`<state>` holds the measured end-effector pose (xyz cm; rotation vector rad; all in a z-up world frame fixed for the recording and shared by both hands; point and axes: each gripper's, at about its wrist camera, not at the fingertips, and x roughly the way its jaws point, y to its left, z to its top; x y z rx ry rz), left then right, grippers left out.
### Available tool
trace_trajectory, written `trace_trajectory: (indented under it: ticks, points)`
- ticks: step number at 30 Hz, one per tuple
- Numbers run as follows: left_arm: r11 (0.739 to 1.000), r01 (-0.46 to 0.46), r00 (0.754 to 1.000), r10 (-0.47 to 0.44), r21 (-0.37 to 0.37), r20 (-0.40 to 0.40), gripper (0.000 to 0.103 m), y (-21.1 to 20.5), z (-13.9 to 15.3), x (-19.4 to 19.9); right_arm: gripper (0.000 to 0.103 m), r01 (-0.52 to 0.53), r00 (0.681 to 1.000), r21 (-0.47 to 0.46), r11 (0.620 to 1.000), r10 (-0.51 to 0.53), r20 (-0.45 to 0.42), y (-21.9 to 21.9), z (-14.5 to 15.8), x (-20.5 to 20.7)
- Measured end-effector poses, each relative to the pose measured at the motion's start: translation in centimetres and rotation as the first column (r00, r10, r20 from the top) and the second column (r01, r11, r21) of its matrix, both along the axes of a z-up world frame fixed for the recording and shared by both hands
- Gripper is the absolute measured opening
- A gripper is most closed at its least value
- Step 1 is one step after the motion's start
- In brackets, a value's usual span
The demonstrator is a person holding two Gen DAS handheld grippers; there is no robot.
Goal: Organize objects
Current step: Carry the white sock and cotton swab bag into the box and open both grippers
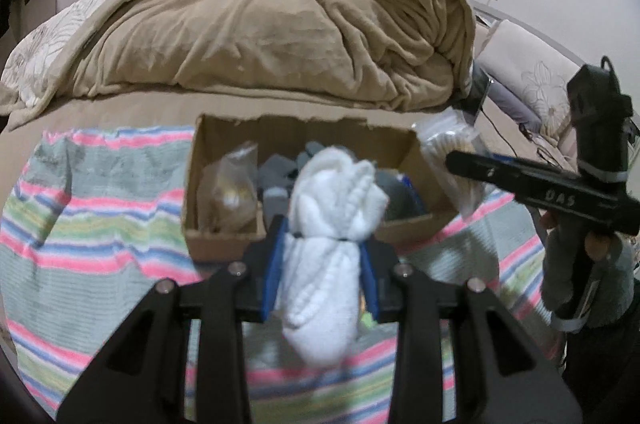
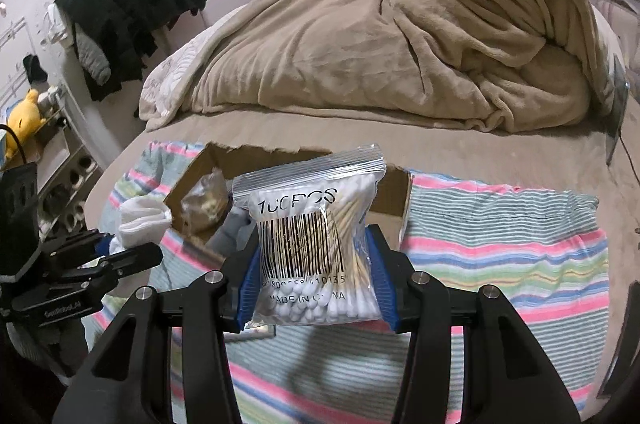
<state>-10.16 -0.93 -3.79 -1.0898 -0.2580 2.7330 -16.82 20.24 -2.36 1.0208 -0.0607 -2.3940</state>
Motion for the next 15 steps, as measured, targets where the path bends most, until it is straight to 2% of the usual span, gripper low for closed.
trace_trajectory:
  ticks: [15]
  points:
    - [1.000, 0.002, 1.000, -0.002, -0.009, 0.016, 0.034, 0.8, -1.2, -5.5, 0.051, 0.040, 0.997, -0.009, 0.999, -0.039, 0.071, -0.9, -3.2, -4.4]
